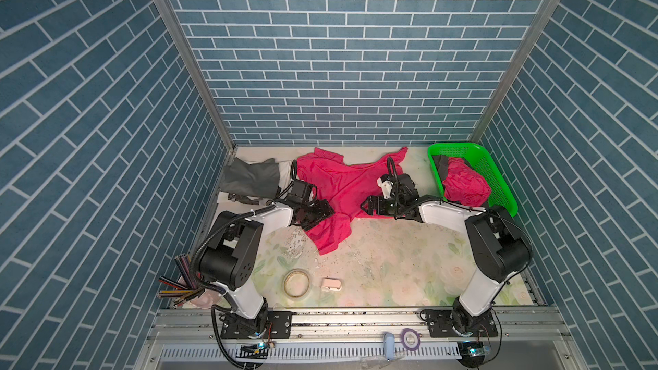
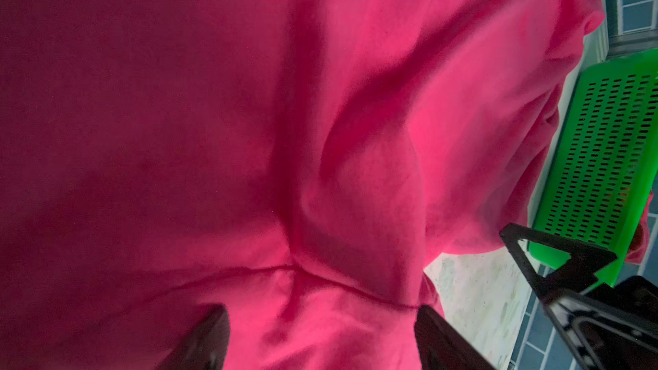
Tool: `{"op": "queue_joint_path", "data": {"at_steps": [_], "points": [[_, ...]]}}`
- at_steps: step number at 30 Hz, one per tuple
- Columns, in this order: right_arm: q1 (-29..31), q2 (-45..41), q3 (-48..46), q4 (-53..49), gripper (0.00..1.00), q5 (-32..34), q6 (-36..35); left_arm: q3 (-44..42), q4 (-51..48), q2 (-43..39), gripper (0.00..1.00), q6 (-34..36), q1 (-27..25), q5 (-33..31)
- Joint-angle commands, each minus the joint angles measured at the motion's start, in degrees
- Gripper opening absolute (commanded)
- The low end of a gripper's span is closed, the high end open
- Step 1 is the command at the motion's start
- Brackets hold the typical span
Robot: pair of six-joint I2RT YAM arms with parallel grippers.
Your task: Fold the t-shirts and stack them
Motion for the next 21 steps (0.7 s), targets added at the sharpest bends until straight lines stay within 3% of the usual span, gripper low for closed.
{"op": "queue_joint_path", "data": {"at_steps": [1, 8, 14, 21], "points": [[-1.54, 3.08, 1.36, -0.29, 0.98, -0.85, 1.27, 1.48, 1.94, 2.37, 0.84, -0.78, 1.29, -2.12], [-5.51, 9.28, 2.99, -0.9, 0.98, -0.06, -0.48, 5.58, 1.53, 9.35, 0.84, 1.56, 5.33, -8.03], [-8.54, 15.71, 9.3, -3.38, 0.98, 0.03, -2.33, 15.67, -3.42, 18.66, 0.84, 4.32, 5.96, -12.4], [-8.85, 17.62, 15.62, -6.95, 0.98, 0.38, -2.82, 26.65, -10.57, 20.54, 0.84, 9.35, 7.62, -18.49]]}}
